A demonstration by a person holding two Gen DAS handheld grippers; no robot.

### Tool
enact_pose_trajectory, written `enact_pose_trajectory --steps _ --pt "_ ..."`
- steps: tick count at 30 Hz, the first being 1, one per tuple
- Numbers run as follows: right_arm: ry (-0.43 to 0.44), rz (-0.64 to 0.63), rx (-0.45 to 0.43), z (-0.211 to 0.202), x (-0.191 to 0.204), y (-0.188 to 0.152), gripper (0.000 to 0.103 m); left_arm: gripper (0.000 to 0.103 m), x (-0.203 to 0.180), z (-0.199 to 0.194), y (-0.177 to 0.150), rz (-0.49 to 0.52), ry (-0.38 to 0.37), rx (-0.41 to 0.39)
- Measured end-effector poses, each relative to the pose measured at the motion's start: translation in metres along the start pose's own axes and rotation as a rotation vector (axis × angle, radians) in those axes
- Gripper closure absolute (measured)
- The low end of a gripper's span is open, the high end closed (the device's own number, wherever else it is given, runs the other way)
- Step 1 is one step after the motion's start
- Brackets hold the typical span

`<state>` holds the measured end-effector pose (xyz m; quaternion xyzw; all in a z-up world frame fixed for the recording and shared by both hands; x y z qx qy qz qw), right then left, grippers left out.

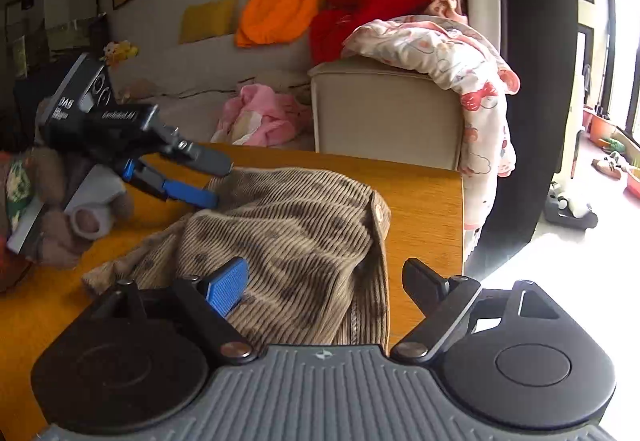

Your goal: Fold clothes

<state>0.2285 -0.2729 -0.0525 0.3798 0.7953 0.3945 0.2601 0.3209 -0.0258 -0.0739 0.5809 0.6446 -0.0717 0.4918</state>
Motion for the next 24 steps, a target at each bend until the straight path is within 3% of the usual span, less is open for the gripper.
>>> enact_pose_trajectory --steps 3,5,8,11,13,16,24 --pt "-0.029 -0.075 0.042 0.005 0.011 -0.016 0.015 0.000 -0.003 -0.017 -0.006 -0.006 -0.008 -0.022" --pt "0.021 0.045 0.028 -0.001 -0.004 -0.013 0.015 0.000 -0.014 -0.034 -0.024 0.043 -0.014 -0.025" --pt "0.084 0.280 -0.021 -0.008 -0.033 -0.008 0.011 0.000 -0.035 -0.040 -0.063 0.113 -0.068 0.034" --pt "0.107 0.459 -0.014 0.009 -0.052 -0.011 0.009 0.000 -0.045 -0.029 -0.091 0.189 -0.040 0.063" --pt "0.116 0.446 0.026 0.028 -0.047 -0.013 0.014 0.000 -0.049 -0.023 -0.104 0.236 -0.015 0.071" --pt "0.196 0.451 0.031 0.048 -0.034 -0.009 0.036 0.000 -0.045 -0.026 -0.102 0.225 -0.011 0.062" --pt "0.289 0.373 0.035 0.109 0.018 0.040 0.037 0.000 0.014 -0.078 -0.067 0.167 0.127 -0.047"
Point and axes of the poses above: each gripper's, at about its wrist camera, not at the fingertips, and z roughly the way its jaws point, x to its left, y to its top, the point moved 6 cm from there along z, roughly the way its jaws point, and after that the axes turned 9 degrees about -z, right-handed, at the moved point
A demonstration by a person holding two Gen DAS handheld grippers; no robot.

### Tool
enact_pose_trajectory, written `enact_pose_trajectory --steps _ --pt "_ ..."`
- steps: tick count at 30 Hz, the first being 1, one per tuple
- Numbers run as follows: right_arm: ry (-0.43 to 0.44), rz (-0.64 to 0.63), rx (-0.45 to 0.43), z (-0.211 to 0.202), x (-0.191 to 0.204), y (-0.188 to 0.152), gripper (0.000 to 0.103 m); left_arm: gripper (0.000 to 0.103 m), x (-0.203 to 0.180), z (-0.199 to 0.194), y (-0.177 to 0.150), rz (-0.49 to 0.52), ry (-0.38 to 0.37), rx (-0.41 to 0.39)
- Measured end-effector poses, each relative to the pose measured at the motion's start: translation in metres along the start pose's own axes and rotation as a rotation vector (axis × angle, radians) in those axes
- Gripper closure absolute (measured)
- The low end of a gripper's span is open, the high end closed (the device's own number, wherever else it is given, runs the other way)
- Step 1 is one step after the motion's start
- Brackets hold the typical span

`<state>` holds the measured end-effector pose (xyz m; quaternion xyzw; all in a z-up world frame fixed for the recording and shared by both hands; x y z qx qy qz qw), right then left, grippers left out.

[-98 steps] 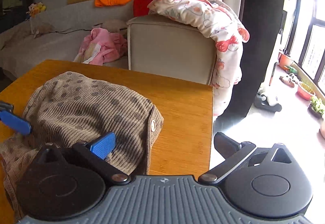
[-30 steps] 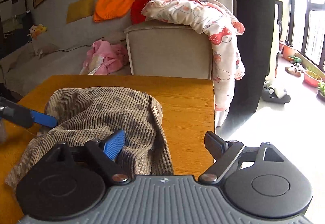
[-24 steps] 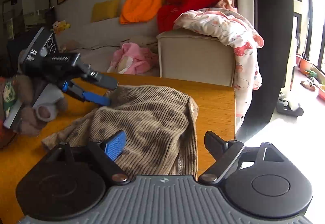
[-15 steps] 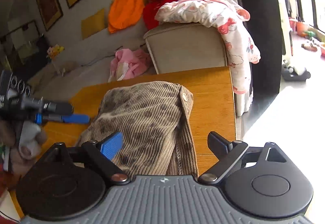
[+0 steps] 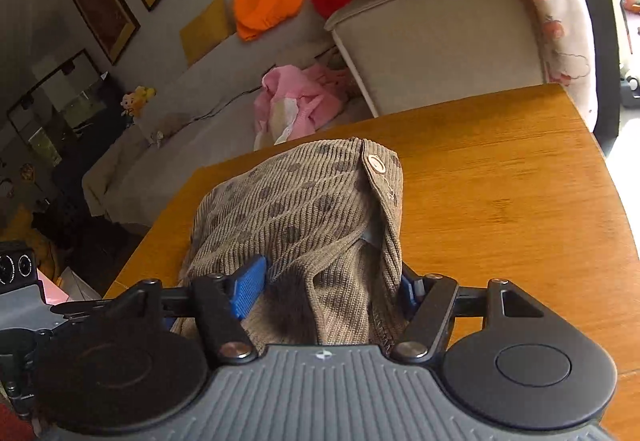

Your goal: Fold clothes

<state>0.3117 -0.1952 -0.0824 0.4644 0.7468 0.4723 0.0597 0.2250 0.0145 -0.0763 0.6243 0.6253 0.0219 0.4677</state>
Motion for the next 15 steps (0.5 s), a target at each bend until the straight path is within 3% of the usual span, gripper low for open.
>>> enact_pose_trajectory --steps 8,14,15 --pt "0.059 -0.129 0.003 0.104 0.075 0.042 0.033 0.000 0.106 -0.053 0.044 -0.109 0.200 -0.121" --pt "0.033 -0.172 -0.007 0.150 0.092 0.065 0.026 0.000 0.139 -0.057 0.074 -0.139 0.200 -0.165" --pt "0.026 -0.185 -0.003 0.149 0.092 0.067 0.025 0.000 0.136 -0.062 0.078 -0.131 0.169 -0.179"
Point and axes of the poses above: each gripper's, at about its wrist camera, not at the fingertips, and z roughly the way its jaws point, x to its left, y to its top, the point moved 6 cm from there along z, roughly the way its jaws point, and after that the axes turned 9 degrees about -z, right-handed, at the moved point
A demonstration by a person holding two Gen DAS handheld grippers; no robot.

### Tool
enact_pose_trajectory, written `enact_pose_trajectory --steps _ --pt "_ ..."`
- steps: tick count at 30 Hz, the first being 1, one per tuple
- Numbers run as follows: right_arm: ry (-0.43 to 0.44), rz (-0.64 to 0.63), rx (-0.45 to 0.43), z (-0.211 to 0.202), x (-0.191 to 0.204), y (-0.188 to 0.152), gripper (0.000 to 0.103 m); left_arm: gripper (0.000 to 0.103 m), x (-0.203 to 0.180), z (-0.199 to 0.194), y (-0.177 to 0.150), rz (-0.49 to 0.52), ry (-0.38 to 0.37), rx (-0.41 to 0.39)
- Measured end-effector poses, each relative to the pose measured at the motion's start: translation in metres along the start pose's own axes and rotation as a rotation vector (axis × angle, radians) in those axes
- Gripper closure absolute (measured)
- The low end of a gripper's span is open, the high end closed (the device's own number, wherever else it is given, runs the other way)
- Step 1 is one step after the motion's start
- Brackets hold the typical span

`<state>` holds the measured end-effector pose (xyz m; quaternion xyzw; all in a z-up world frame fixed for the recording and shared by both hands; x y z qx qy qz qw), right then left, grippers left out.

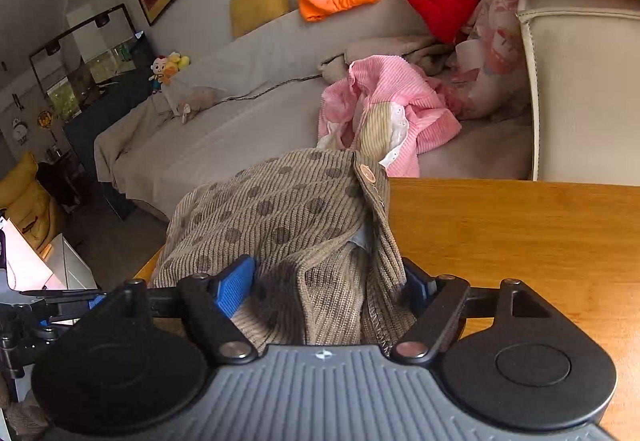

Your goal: Fold clothes

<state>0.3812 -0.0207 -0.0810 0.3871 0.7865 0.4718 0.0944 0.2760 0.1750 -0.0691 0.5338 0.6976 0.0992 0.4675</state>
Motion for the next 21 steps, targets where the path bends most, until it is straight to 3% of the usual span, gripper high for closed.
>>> enact_pose_trajectory --steps 3,7,9,12,14,19,21 --pt "-0.032 -0.058 0.006 -0.011 0.001 0.005 0.024 0.000 -0.011 -0.014 0.015 0.011 -0.095 -0.035" --pt "-0.129 -0.344 -0.051 -0.051 0.029 0.011 0.024 0.000 -0.030 -0.013 0.052 0.045 -0.190 -0.085" --pt "-0.090 -0.414 -0.067 -0.064 0.051 0.011 0.024 0.000 -0.034 0.010 0.070 0.042 -0.214 -0.067" --pt "0.029 -0.385 -0.001 -0.058 0.072 0.004 0.024 0.000 -0.015 0.062 0.084 -0.074 -0.166 0.015" --pt "0.019 -0.386 0.045 -0.044 0.072 -0.010 0.023 0.000 0.002 0.092 0.082 -0.151 -0.148 0.069" --pt "-0.010 -0.439 0.029 -0.037 0.079 -0.025 0.016 0.000 0.004 0.110 0.078 -0.096 -0.081 0.041" --pt "0.006 -0.423 0.014 -0.038 0.080 -0.027 0.008 0.000 0.003 0.100 0.078 -0.100 -0.061 0.016"
Point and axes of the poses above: each gripper's, at about its wrist camera, not at the fingertips, and z roughly the way its jaws point, x to its left, y to its top, the point moved 6 cm from there along z, roughly the way its jaws point, and after that the axes turned 9 degrees about -z, right-handed, at the moved point
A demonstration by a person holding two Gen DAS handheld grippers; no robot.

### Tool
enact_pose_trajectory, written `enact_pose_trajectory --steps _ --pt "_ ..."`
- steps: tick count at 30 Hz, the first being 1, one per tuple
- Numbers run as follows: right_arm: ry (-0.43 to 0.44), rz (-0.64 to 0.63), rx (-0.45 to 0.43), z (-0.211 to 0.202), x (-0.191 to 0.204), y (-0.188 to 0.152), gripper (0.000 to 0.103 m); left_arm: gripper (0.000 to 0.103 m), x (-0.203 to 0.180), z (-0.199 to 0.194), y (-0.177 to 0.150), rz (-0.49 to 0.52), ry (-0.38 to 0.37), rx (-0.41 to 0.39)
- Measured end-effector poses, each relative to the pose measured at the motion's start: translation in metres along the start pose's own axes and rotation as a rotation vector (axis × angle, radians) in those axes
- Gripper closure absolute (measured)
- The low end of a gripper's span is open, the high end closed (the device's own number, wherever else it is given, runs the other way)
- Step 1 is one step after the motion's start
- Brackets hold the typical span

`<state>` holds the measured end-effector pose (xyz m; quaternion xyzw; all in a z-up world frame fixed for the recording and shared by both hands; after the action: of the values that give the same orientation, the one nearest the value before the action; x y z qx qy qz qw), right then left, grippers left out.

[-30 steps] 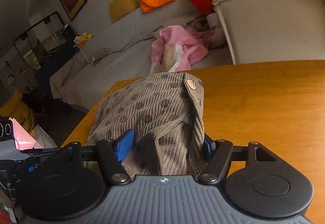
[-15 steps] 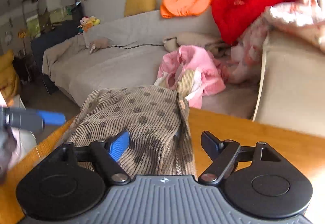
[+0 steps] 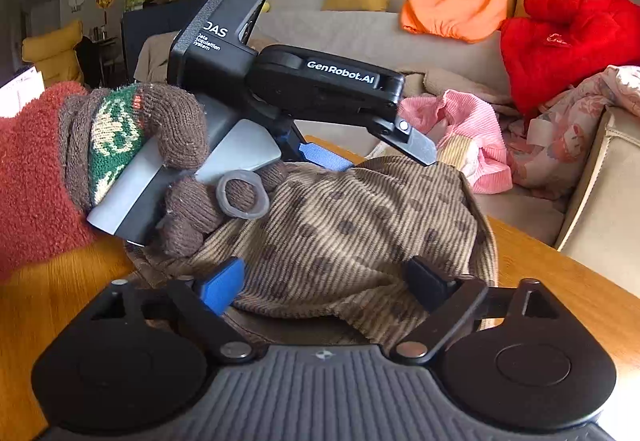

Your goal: Fold clothes

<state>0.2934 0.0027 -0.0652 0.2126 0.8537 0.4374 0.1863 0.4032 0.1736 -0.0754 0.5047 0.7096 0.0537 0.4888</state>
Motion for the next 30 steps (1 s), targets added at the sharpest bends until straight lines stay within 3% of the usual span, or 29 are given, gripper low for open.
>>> enact_pose_trajectory --steps 4,6,9,11,15,18,25,30 --pt "-0.023 0.044 -0.067 -0.020 0.006 -0.003 0.001 0.000 -0.015 -0.069 -0.019 0.025 0.104 -0.181" --pt "-0.051 0.104 -0.091 -0.038 0.006 -0.007 0.000 0.000 -0.028 -0.113 -0.045 0.078 0.208 -0.295" --pt "-0.107 0.181 -0.100 -0.073 0.005 -0.022 0.000 0.000 -0.048 -0.164 -0.101 0.136 0.261 -0.358" --pt "-0.112 0.251 -0.094 -0.094 0.004 -0.038 0.000 0.000 -0.058 -0.184 -0.142 0.146 0.280 -0.346" --pt "-0.104 0.371 -0.094 -0.131 0.009 -0.076 0.000 0.000 -0.071 -0.202 -0.213 0.193 0.442 -0.348" --pt "-0.144 0.387 -0.081 -0.152 0.023 -0.093 0.000 0.000 -0.071 -0.209 -0.248 0.185 0.501 -0.355" --pt "-0.277 0.299 -0.050 -0.179 0.040 -0.109 0.000 0.000 -0.081 -0.208 -0.269 0.260 0.559 -0.374" --pt "-0.280 0.311 0.028 -0.165 0.037 -0.111 0.000 0.000 -0.083 -0.205 -0.272 0.280 0.579 -0.373"
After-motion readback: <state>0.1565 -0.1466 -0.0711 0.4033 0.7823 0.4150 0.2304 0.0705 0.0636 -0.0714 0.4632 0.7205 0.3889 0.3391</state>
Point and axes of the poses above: each gripper's, at about its wrist camera, not at the fingertips, and z roughly the way its jaws point, x to its left, y to its top, the point moved 6 cm from there along z, roughly the way its jaws point, and after that the axes turned 9 degrees about -z, right-handed, at the moved point
